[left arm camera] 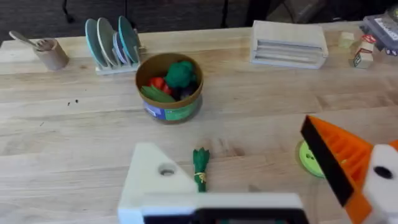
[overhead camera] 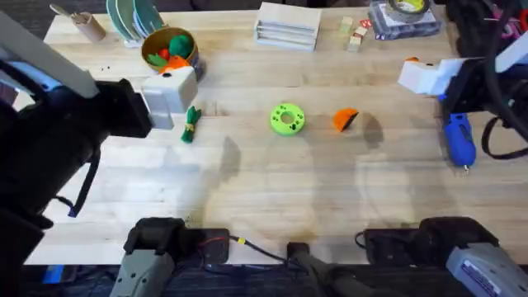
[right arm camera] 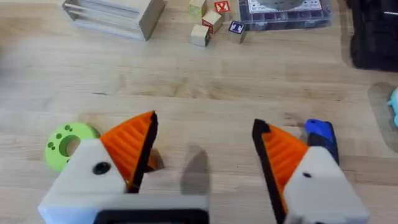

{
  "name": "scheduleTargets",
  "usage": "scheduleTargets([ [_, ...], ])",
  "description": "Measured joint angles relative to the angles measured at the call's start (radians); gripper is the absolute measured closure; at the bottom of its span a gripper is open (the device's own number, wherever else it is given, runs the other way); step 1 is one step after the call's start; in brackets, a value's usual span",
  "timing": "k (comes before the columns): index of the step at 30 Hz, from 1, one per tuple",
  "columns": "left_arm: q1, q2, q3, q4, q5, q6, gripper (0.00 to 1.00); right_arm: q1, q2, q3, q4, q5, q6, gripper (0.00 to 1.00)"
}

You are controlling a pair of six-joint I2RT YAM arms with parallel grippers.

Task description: Pick up the gripper from the table and insert it into the empty holder that is missing its gripper. Then pick up a screw, insert it into the mounting hole, and use the screwdriver to tighten it. Finally, clean up the table by picking up the vegetable and placing it into the bucket.

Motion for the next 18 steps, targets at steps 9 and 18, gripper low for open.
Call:
scheduleTargets([
  [9, -0.047, -0.023, -0.025, 0.099, -0.002, 0.000, 0.007, 0.000, 0.000, 0.000, 0.000, 0.000, 0.000, 0.035],
  [18, -0.080, -0.252, -0.282, 0.343, -0.001, 0.000, 0.007, 0.000, 0.000, 0.000, 0.000, 0.000, 0.000, 0.035],
])
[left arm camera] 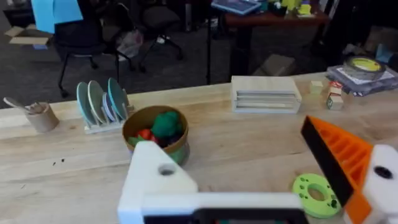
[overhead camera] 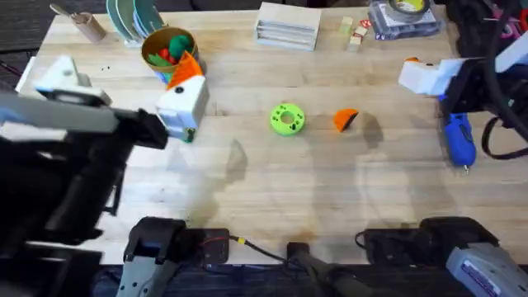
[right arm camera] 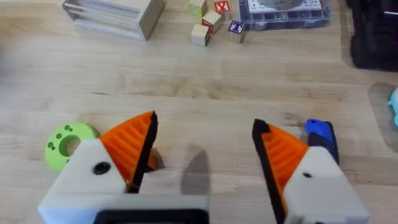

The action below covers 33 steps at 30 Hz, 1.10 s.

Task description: Pick up the gripper from the table and insert it into the empty holder that is missing its gripper. Then pick up a screw, insert it into the mounting hole, and use the screwdriver to tighten it. Finally, clean up the table by picking up the vegetable and placing it into the bucket.

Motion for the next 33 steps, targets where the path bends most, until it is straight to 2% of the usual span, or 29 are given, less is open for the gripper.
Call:
scheduleTargets([
  [6, 0.000, -0.135, -0.187, 0.143, 0.000, -0.041, 0.008, 0.000, 0.000, 0.000, 0.000, 0.000, 0.000, 0.035],
  [14, 0.000, -0.265, -0.369, 0.339, 0.003, -0.077, 0.009, 0.000, 0.000, 0.000, 0.000, 0.000, 0.000, 0.035],
  [24, -0.005, -0.272, -0.509, 0.557, 0.011, -0.083, 0.008, 0.000, 0.000, 0.000, 0.000, 0.000, 0.000, 0.035],
  [30, -0.005, -0.273, -0.580, 0.633, 0.055, -0.084, 0.007, 0.000, 0.000, 0.000, 0.000, 0.000, 0.000, 0.035],
  [33, -0.005, -0.272, -0.597, 0.627, 0.081, -0.084, 0.007, 0.000, 0.000, 0.000, 0.000, 0.000, 0.000, 0.036],
])
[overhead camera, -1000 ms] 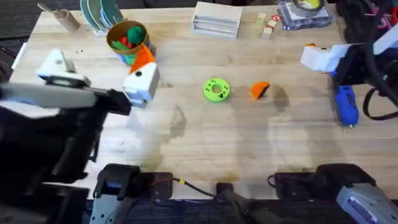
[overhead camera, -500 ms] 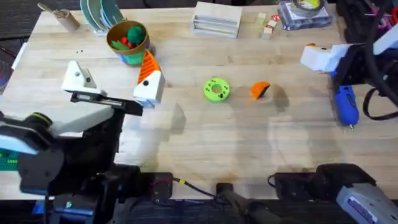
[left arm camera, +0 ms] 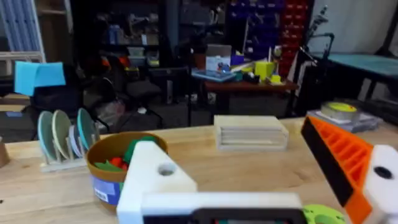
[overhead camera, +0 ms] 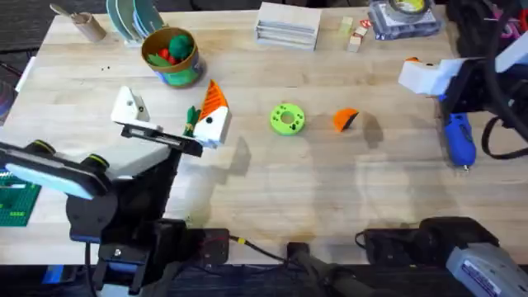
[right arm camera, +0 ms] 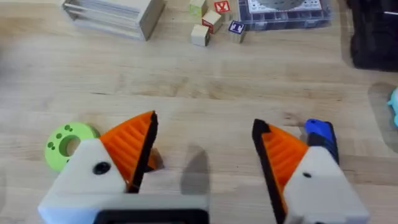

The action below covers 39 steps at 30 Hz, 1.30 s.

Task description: Pick up the gripper from the table and insert it into the empty holder that is missing its gripper. Then pick up a screw, insert it into the mounting hole, and use the screwdriver to tighten it. Finally, clean up the table by picking up the vegetable and placing it into the bucket.

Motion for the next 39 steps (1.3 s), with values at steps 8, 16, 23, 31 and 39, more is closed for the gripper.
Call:
scheduleTargets([
  [8, 0.000, 0.000, 0.000, -0.067, 0.027, 0.000, 0.007, 0.000, 0.000, 0.000, 0.000, 0.000, 0.000, 0.036],
  [16, 0.000, 0.002, 0.000, -0.273, 0.028, -0.002, 0.008, 0.000, 0.000, 0.000, 0.000, 0.000, 0.000, 0.036],
  [23, 0.000, 0.001, 0.000, -0.273, 0.028, -0.002, 0.007, 0.000, 0.000, 0.000, 0.000, 0.000, 0.000, 0.035],
  [31, 0.000, 0.001, 0.000, -0.273, 0.028, -0.002, 0.008, 0.000, 0.000, 0.000, 0.000, 0.000, 0.000, 0.036],
  [39, 0.000, 0.001, 0.000, -0.273, 0.028, -0.002, 0.008, 0.000, 0.000, 0.000, 0.000, 0.000, 0.000, 0.035],
])
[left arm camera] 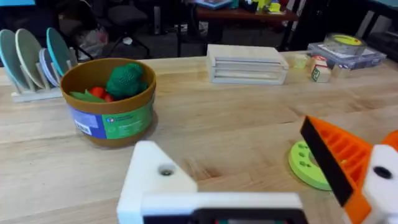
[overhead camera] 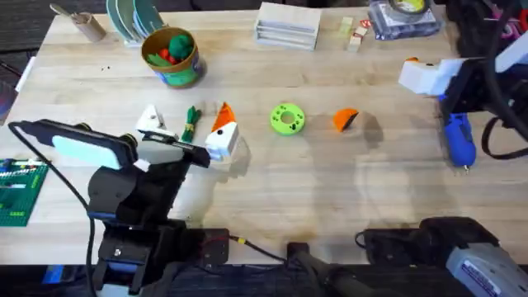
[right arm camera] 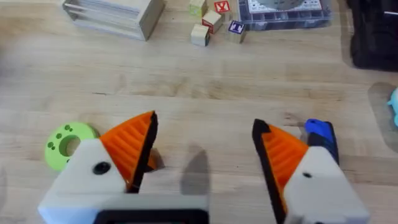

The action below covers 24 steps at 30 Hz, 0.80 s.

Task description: Pick up the gripper from the table and insert it into the empty holder that is missing its gripper. Then pick up a screw, insert it into the mounting hole, and use the screwdriver to tighten it. Finally, clean up the table by picking up the vegetable and placing it into the bucket.

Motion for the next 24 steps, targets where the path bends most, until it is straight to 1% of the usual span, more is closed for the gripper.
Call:
scheduleTargets([
  [8, 0.000, 0.000, 0.000, 0.000, 0.001, 0.000, 0.008, 0.000, 0.000, 0.000, 0.000, 0.000, 0.000, 0.036],
  [12, 0.000, 0.000, 0.000, 0.002, 0.037, 0.000, 0.008, 0.000, 0.000, 0.000, 0.000, 0.000, 0.000, 0.035],
  [13, 0.000, 0.000, 0.000, 0.008, 0.114, 0.000, 0.008, 0.000, 0.000, 0.000, 0.000, 0.000, 0.000, 0.035],
  [19, 0.000, 0.000, 0.000, 0.013, 0.325, 0.000, 0.008, 0.000, 0.000, 0.000, 0.000, 0.000, 0.000, 0.036],
  [23, 0.000, 0.000, 0.000, 0.012, 0.451, 0.000, 0.008, 0.000, 0.000, 0.000, 0.000, 0.000, 0.000, 0.035],
  [24, 0.000, 0.000, 0.000, 0.009, 0.534, 0.000, 0.008, 0.000, 0.000, 0.000, 0.000, 0.000, 0.000, 0.036],
])
